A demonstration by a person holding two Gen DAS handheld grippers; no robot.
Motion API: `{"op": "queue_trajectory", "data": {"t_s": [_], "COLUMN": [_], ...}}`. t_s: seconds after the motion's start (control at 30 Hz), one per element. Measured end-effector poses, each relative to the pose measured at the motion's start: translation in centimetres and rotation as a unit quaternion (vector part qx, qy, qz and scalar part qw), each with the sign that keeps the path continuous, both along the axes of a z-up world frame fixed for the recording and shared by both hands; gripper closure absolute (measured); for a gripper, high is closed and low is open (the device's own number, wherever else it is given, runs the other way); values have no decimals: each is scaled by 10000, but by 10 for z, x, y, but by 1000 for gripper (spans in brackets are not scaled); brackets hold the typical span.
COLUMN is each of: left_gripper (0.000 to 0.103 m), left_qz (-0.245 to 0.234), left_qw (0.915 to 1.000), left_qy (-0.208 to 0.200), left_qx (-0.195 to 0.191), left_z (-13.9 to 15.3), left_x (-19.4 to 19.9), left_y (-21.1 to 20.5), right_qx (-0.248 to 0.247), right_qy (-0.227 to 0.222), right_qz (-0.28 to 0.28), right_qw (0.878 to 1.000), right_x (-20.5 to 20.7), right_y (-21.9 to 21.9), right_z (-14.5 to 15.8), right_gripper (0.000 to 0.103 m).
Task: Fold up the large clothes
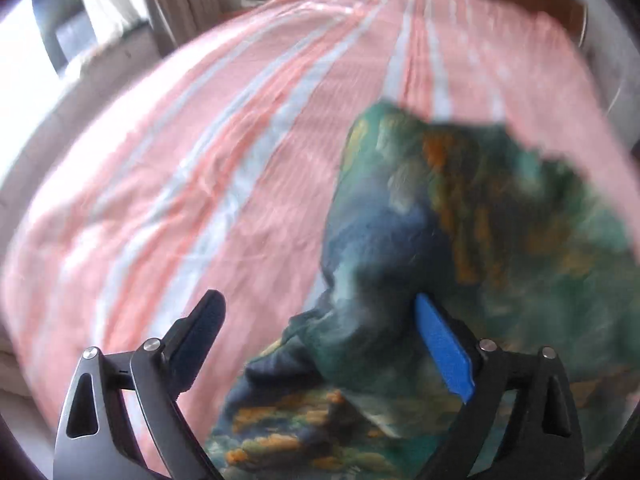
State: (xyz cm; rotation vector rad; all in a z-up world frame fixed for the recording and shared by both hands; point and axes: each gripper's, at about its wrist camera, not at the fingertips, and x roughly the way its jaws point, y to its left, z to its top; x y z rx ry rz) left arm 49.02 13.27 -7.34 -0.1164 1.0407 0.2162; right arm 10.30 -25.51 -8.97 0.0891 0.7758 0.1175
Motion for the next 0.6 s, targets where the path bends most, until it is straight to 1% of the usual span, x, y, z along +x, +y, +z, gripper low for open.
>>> {"op": "queue_trajectory", "data": {"t_s": [0.07, 0.1, 0.17, 0.23, 0.27, 0.3, 0.33, 0.37, 0.4, 0.47, 0.5, 0.53, 0.57, 0.6], "left_gripper": [7, 7, 7, 7, 21, 40, 78, 78, 78, 76, 74, 67, 64, 59], "left_qz": [-294, -400, -585, -651, -678, -710, -767, -654, -372, 143, 240, 229, 95, -67], "left_qw": [9985, 9979, 9974, 9976, 9974, 9970, 9964, 9969, 9977, 9974, 9970, 9962, 9949, 9934], "left_qy": [-212, -213, -132, 32, 171, 288, 369, 370, 244, 231, 269, 309, 339, 323], "left_qx": [-406, -454, -402, -249, -192, -100, -30, 212, 513, 663, 689, 783, 943, 1101], "left_z": [16, 19, 20, 9, -1, -10, -14, -17, -16, -18, -21, -22, -22, -20], "left_x": [0, 1, 11, 26, 31, 31, 32, 34, 35, 40, 42, 42, 42, 40], "left_y": [3, 4, -2, -7, -10, -9, -9, -10, -5, 12, 16, 16, 11, 5], "right_qx": [-1, 15, 57, 16, -33, -90, -122, -135, -140, -144, -159, -176, -186, -189], "right_qy": [8, 12, 18, 16, 17, 24, 26, 26, 26, 21, 27, 35, 39, 43], "right_qz": [-5, -19, -35, -11, 8, 21, 23, 21, 15, -2, 3, 11, 16, 21], "right_qw": [10000, 10000, 10000, 10000, 10000, 10000, 9999, 9999, 9999, 9999, 9999, 9998, 9998, 9998], "right_x": [1, 2, 4, 4, 4, 3, 3, 3, 3, 4, 4, 5, 6, 7], "right_y": [0, -1, -1, 1, 3, 4, 5, 5, 5, 5, 6, 6, 7, 7], "right_z": [-1, -1, -1, -1, -2, -3, -3, -3, -4, -4, -5, -5, -6, -6], "right_gripper": [1, 1, 1, 1, 1, 1, 1, 1, 1, 1, 1, 1, 1, 1]}}
